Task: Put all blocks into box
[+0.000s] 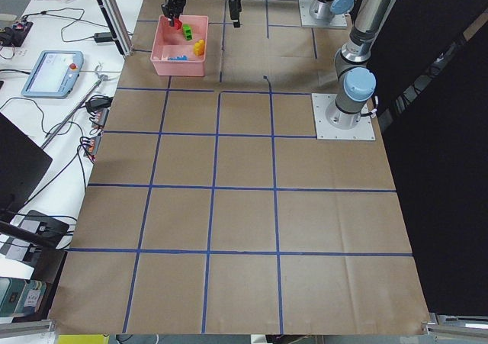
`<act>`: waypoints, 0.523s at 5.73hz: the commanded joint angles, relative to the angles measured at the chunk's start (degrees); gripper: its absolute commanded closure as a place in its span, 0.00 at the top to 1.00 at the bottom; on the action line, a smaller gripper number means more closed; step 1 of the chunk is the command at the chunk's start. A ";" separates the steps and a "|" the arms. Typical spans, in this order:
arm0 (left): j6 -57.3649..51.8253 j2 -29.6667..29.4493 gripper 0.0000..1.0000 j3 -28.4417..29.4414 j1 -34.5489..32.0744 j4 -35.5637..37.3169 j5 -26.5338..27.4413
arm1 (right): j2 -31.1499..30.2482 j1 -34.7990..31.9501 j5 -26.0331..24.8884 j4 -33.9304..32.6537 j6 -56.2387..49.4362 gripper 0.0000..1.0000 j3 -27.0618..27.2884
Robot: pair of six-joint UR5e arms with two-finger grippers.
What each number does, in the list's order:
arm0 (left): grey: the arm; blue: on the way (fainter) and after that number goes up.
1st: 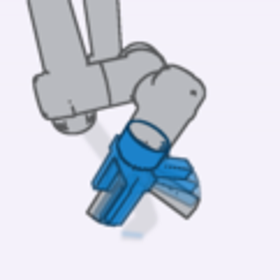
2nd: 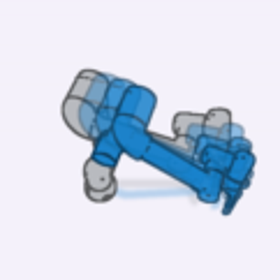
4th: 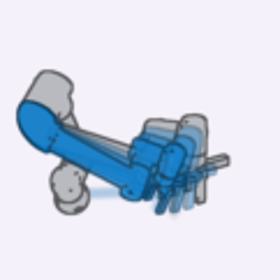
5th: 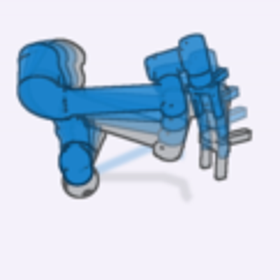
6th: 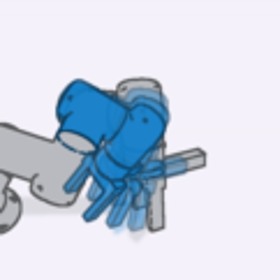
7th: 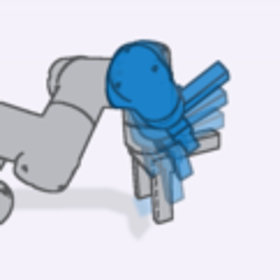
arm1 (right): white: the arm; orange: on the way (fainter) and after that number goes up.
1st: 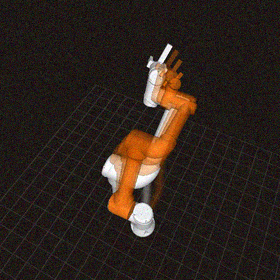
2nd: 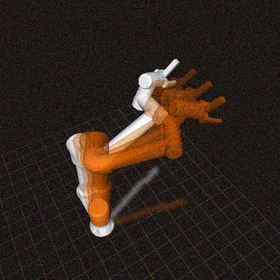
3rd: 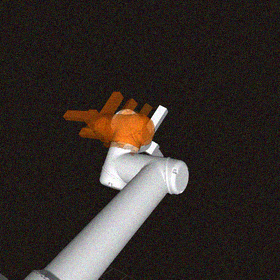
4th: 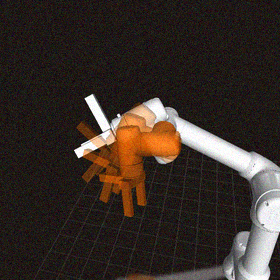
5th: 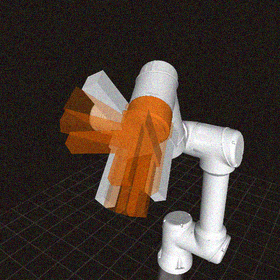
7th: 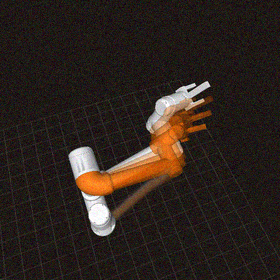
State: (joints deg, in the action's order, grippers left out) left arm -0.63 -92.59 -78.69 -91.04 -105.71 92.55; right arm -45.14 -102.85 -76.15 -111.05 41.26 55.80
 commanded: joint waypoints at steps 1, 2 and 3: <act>-0.07 0.57 1.00 -0.33 -0.02 0.41 0.17 | 0.23 0.71 -2.06 -0.50 -2.39 0.99 1.58; 0.02 0.83 1.00 -0.33 -0.02 0.41 0.09 | -0.21 3.33 -3.20 -0.14 -5.11 0.99 1.76; 0.02 -0.12 1.00 -0.24 -0.37 0.24 0.52 | -0.99 4.75 -3.56 1.35 -10.01 0.99 2.03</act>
State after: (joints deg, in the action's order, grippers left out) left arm -0.63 -92.17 -78.96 -91.18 -105.35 92.79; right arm -45.51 -99.62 -79.17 -110.79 35.13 57.56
